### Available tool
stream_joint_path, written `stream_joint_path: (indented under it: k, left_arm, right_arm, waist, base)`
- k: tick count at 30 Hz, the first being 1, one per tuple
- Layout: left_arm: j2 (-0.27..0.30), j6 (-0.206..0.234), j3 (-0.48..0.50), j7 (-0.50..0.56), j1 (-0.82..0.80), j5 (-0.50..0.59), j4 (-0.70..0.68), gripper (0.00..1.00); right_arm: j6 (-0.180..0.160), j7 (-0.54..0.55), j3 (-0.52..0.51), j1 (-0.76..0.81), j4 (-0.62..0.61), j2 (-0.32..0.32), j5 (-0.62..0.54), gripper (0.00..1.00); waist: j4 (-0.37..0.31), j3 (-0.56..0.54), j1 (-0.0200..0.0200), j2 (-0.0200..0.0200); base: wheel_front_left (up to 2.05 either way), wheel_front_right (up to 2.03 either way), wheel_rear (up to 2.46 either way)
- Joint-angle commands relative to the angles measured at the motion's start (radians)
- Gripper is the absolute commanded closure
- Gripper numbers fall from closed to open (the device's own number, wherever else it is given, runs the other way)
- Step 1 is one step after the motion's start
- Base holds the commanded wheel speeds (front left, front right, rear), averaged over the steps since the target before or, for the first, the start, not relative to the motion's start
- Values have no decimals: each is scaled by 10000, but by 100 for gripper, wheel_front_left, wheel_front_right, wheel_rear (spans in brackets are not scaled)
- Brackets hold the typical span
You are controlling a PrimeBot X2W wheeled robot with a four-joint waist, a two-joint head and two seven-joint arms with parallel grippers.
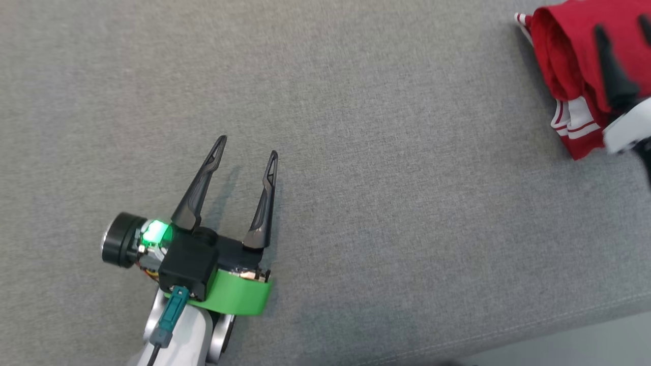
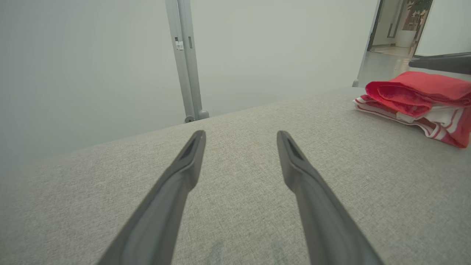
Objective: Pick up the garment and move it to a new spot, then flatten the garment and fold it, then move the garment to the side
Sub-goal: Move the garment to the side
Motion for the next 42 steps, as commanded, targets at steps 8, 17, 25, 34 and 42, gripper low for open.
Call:
stream_joint_path:
  k: [8, 17, 25, 34, 42]
  left_arm:
    - [-515, 281, 591, -42, 1070, -541, 638, 0]
    - [-756, 262, 1685, -35, 2606, -1620, 1614, 0]
    - [-793, -79, 2462, -33, 3637, -1605, 1830, 0]
    - [-801, -174, 2738, -33, 4601, -1420, 1069, 0]
    - [-802, -184, 2707, -33, 4711, -1440, 1139, 0]
  right_arm:
    - [-12, -27, -1172, 2980, -1485, 1641, -1650, 0]
    - [-12, -29, -3168, 6001, -3460, 3803, -5028, 0]
    - [-12, -26, -4569, 8253, -5336, 5203, -6457, 0]
    - [-12, -27, -4955, 9644, -5558, 5949, -7099, 0]
    - [-12, -28, -4952, 9944, -5392, 6073, -7021, 0]
  waist:
    - [1284, -2366, -1, 0]
    - [1606, -4309, -1, 0]
    - [1612, -5035, -1, 0]
    - [1453, -5543, -1, 0]
    - [1420, -5717, -1, 0]
  base:
    - [0, 0, 0]
    - [0, 0, 0]
    - [0, 0, 0]
    - [0, 0, 0]
    - [0, 0, 0]
